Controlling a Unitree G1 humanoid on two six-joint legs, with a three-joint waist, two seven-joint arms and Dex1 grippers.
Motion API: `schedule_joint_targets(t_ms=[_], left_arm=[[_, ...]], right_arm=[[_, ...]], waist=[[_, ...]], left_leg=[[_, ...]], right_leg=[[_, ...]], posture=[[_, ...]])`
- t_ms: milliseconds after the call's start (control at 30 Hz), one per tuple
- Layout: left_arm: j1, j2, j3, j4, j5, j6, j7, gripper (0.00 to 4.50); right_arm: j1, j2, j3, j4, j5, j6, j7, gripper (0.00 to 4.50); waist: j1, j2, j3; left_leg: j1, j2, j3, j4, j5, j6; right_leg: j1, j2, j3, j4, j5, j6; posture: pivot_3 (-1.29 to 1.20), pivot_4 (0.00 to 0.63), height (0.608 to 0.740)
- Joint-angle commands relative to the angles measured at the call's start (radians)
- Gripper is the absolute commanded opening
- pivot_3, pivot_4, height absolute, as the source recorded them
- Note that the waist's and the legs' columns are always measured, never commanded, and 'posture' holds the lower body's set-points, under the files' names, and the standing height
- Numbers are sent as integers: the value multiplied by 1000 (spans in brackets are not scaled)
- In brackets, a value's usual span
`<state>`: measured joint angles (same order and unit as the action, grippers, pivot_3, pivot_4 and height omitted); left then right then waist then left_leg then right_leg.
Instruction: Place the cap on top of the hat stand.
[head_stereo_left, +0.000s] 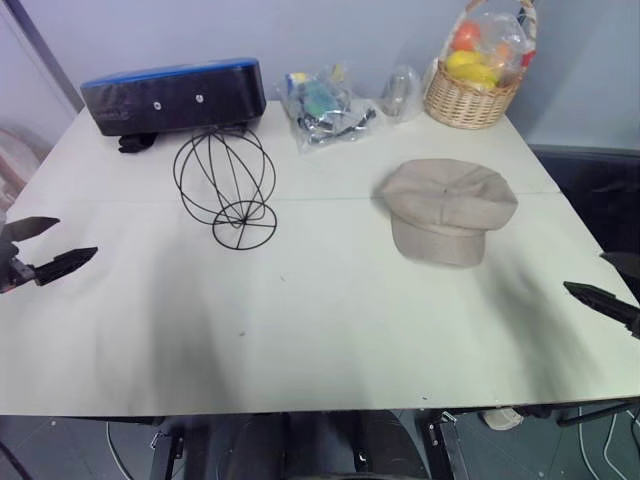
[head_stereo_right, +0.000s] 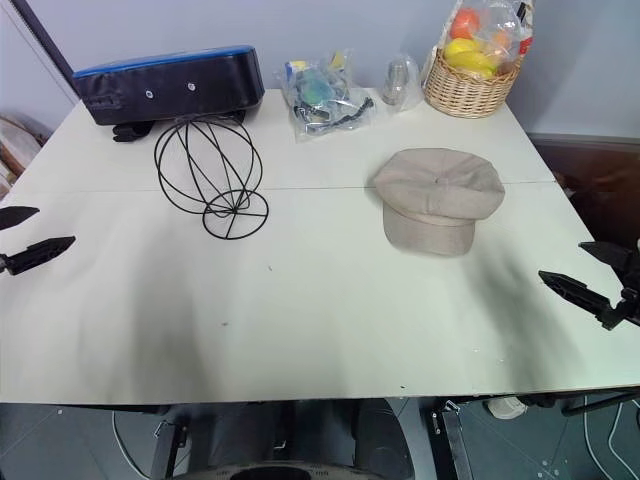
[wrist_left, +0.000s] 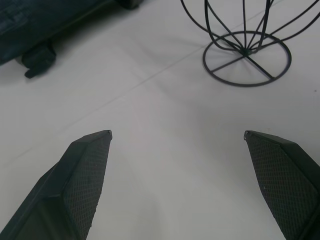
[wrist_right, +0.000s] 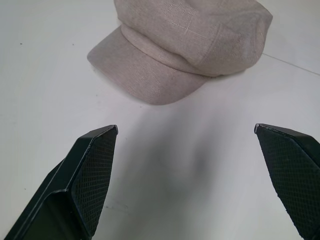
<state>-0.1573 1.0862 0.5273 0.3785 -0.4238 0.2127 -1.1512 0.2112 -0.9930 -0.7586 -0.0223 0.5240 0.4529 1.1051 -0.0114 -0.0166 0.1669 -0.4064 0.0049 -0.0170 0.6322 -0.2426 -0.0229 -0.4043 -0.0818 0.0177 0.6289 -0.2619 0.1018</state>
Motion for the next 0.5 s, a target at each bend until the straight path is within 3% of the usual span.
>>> schedule_joint_targets(t_ms=[33,367,500], left_arm=[[-29,13,2,10,5,-29,-3,4448],[-95,4,-33,41,13,-14,27,4448],[-114,-1,-37,-30,-25,53,17,4448]], right_arm=[[13,13,-36,-11,-1,-25,-1,4500],[17,26,-20,-36,-28,-45,-55,4500],[13,21,2,-76,-57,-52,-86,4500]], waist=[[0,0,0],[-1,0,0],[-1,0,0]], left_leg=[[0,0,0,0,0,0],[0,0,1,0,0,0],[0,-2,1,0,0,0]], right_leg=[[0,0,0,0,0,0],[0,0,1,1,0,1],[0,0,1,1,1,3]], posture=[[0,150,740],[0,150,740],[0,150,740]])
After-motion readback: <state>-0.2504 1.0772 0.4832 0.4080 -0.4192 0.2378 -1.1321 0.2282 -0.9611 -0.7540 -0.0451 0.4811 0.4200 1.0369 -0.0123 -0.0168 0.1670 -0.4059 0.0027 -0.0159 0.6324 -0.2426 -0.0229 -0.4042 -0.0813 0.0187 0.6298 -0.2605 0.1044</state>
